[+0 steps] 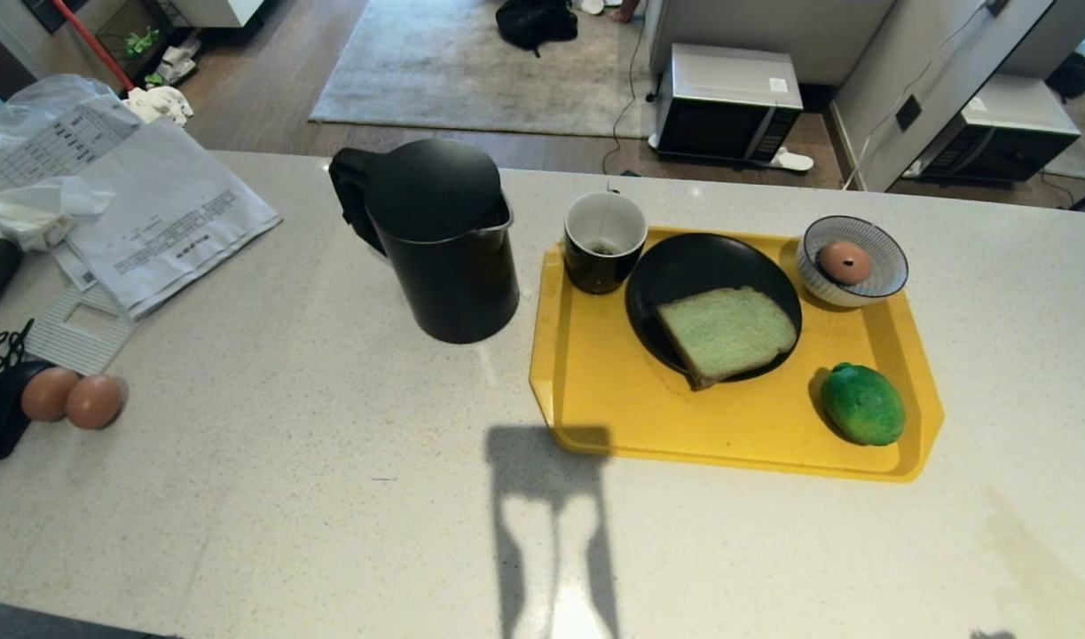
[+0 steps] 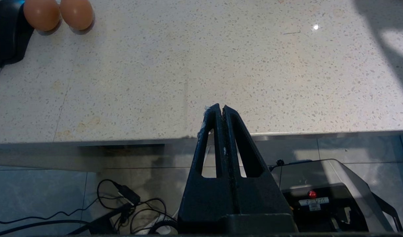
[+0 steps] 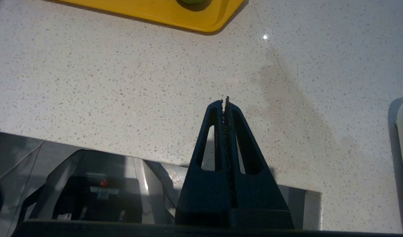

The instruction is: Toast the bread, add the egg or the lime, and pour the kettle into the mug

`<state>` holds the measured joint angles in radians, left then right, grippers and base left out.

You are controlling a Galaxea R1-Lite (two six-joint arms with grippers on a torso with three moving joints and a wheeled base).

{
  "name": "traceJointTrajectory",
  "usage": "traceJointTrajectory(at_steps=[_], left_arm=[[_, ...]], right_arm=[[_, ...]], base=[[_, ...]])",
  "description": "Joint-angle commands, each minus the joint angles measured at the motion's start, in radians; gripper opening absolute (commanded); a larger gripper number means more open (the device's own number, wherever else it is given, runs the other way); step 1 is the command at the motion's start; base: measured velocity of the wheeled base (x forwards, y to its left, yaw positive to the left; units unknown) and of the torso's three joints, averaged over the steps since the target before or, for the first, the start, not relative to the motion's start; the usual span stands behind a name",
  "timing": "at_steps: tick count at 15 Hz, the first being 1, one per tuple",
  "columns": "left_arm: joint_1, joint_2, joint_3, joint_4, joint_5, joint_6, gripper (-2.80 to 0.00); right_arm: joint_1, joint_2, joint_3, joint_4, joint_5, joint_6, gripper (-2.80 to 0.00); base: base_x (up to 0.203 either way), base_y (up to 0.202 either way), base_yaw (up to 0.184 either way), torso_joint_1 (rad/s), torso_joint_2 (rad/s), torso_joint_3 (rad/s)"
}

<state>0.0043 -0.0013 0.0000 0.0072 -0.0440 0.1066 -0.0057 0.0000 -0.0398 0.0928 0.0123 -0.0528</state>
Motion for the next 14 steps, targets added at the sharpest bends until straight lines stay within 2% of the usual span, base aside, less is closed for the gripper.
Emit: traceJointTrajectory(at_steps=[1, 5, 10, 14], left_arm=[[0.000, 0.000, 0.000, 0.000, 0.000, 0.001, -2.80], [0.000, 0.000, 0.000, 0.002, 0.003, -0.005, -2.80], [0.000, 0.000, 0.000, 0.002, 0.001, -0.007, -2.80], [0.000, 0.000, 0.000, 0.000, 0.001, -0.002, -2.80]], right_arm=[[0.001, 0.000, 0.000, 0.001, 0.000, -0.001, -2.80], [0.000, 0.000, 0.000, 0.001, -0.002, 0.001, -2.80], [0.000, 0.000, 0.000, 0.001, -0.005, 0.001, -2.80], [0.000, 0.000, 0.000, 0.001, -0.005, 0.001, -2.80]], base=[[0.000, 0.000, 0.000, -0.071, 0.15, 0.067], [0.000, 0.000, 0.000, -0.062, 0.12, 0.082], [0.000, 0.000, 0.000, -0.074, 0.15, 0.243], [0.000, 0.000, 0.000, -0.077, 0.15, 0.131]])
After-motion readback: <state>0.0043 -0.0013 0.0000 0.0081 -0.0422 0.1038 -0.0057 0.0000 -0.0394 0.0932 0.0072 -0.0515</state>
